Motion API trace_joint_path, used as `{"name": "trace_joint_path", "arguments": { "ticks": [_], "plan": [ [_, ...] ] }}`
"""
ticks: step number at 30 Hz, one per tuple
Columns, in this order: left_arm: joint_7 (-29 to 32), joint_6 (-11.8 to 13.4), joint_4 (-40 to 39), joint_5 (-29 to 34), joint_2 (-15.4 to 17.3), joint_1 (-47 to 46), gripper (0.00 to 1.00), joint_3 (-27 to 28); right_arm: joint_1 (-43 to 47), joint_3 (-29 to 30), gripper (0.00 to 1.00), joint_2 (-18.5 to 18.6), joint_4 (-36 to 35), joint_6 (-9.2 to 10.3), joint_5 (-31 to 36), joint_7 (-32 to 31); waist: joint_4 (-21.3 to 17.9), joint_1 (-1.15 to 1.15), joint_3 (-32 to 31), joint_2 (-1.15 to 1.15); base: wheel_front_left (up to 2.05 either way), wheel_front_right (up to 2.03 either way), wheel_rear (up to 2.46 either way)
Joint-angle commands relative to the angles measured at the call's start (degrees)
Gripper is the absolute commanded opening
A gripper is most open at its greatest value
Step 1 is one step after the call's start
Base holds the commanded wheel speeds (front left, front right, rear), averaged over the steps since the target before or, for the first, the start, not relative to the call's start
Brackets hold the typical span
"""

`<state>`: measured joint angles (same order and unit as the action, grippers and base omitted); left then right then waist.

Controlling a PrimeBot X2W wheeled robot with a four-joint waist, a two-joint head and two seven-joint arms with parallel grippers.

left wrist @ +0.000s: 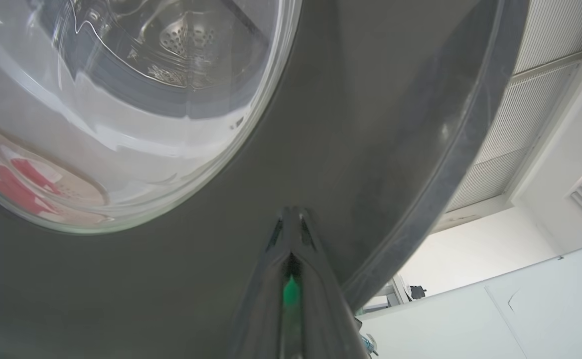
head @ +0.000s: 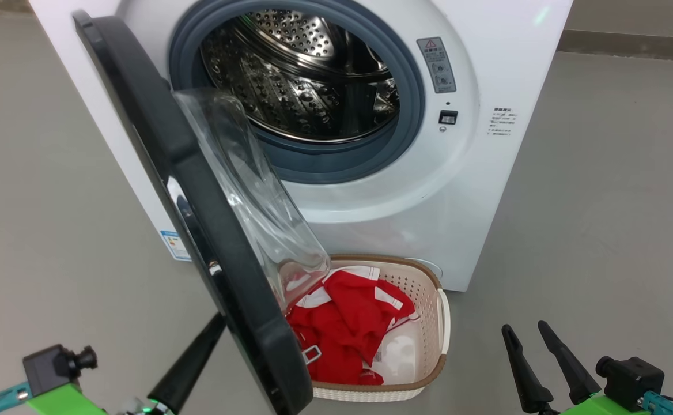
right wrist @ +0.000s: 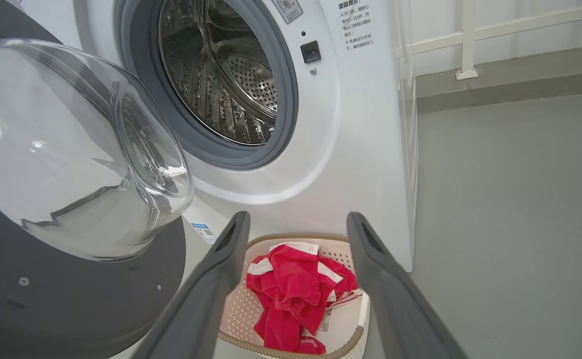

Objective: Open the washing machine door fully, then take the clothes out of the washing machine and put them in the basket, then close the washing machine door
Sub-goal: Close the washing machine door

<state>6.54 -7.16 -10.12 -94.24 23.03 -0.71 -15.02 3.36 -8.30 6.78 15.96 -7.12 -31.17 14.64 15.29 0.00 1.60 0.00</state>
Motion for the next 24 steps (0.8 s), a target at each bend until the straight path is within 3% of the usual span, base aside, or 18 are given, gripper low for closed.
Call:
{"name": "trace_joint_path", "arguments": {
  "ticks": [1, 9, 12, 18, 24],
  "plan": [
    [1.3, -0.3, -1.9, -0.3, 1.5, -0.7, 0.00, 2.2, -2.2, -1.4, 1.00, 0.3, -1.4, -0.36, 0.5, 0.4, -0.2, 0.00, 0.1, 0.00, 0.00, 0.00, 0.00],
    [5.1, -0.3, -1.7, 1.0, -0.7, -2.1, 0.00, 2.4, -3.0, -1.4, 1.00, 0.4, -1.6, -0.36, 0.5, 0.4, -1.3, 0.00, 1.4, 0.00, 0.00, 0.00, 0.00],
    [5.1, -0.3, -1.0, 3.0, -3.3, -4.8, 0.00, 1.3, -3.6, -1.4, 1.00, 0.4, -1.8, -0.36, 0.5, 0.4, -2.3, 0.00, 2.3, 0.00, 0.00, 0.00, 0.00],
    [2.7, -0.3, 1.0, 6.8, -6.2, -10.6, 0.00, -1.4, -4.7, -1.0, 1.00, 0.2, -2.0, -0.36, 0.5, 0.4, -4.8, 0.00, 4.1, 0.00, 0.00, 0.00, 0.00],
    [-2.0, -0.3, 4.6, 10.3, -7.1, -17.0, 0.00, -3.6, -5.8, -0.2, 1.00, -0.1, -2.3, -0.36, 0.6, 0.4, -8.1, 0.00, 6.0, 0.00, 0.00, 0.00, 0.00]
  ]
}}
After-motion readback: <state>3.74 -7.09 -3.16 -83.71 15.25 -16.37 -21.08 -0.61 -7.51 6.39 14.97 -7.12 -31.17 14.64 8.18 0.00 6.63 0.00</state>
